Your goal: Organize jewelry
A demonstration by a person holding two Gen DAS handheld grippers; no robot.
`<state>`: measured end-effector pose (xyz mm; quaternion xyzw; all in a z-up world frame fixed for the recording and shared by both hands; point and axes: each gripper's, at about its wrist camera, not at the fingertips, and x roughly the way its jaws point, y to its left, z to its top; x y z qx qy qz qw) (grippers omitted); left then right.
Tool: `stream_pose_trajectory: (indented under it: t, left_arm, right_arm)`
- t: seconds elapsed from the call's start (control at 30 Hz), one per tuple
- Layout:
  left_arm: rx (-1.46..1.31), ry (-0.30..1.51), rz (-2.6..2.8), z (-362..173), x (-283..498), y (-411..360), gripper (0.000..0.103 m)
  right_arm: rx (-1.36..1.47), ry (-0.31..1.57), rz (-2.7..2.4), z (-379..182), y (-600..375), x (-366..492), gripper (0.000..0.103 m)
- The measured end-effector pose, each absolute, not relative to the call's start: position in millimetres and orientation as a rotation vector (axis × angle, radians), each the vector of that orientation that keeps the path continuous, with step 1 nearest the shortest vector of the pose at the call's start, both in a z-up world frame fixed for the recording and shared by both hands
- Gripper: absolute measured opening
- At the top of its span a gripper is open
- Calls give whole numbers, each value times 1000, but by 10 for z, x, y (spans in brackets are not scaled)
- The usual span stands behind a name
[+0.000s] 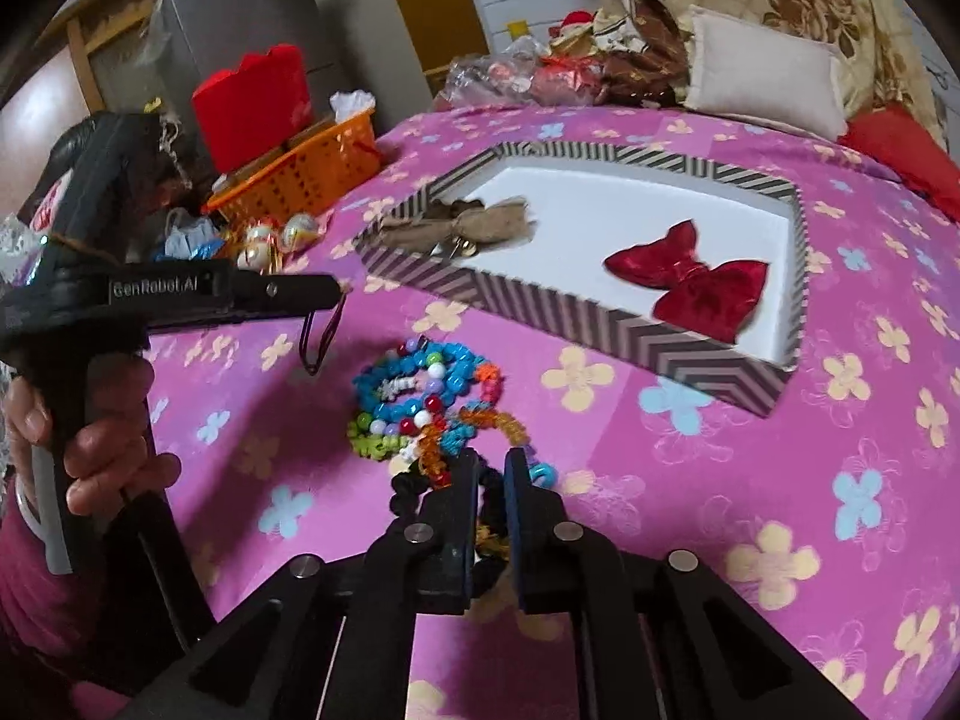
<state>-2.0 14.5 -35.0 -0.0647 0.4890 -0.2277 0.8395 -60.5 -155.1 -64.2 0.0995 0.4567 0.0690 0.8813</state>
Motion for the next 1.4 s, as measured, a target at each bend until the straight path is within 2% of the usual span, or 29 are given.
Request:
stream_pose_trajectory:
  t: [0.07,0.17,0.27,0.33,0.4,0.57,0.63,0.67,1.1,1.4]
  left_arm:
    - [-133,1037,-477,-359,-18,139,36]
    - [-133,1043,-472,-375,-12,122,36]
    - [-126,1039,-471,-380,-12,94,36]
    - [-126,1040,-477,-380,-11,85,36]
    - [-122,1042,-481,-381,-5,69,36]
    - [-117,1047,-488,-386,9,20,36]
    - [-112,1045,-490,-380,5,1,36]
    - [-110,1043,-491,-378,3,-4,36]
    - [-107,1026,-485,-343,-22,3,36]
    - [-115,1008,-488,-316,-33,-1,36]
  right_arm:
    - [212,970,144,-683,-1511,-547,17]
    - [305,982,152,-732,-1510,-418,45]
    - [300,995,151,-750,-1443,-367,45]
    - [254,1011,142,-758,-1362,-343,44]
    - [217,1012,151,-756,-1278,-324,34]
    - [194,1035,130,-885,-1252,-260,21]
    - [234,1028,140,-870,-1326,-290,10]
    - [253,1023,143,-845,-1363,-310,9]
    - [511,841,160,-311,-1875,-598,9]
    - [524,811,115,-191,-2024,-642,9]
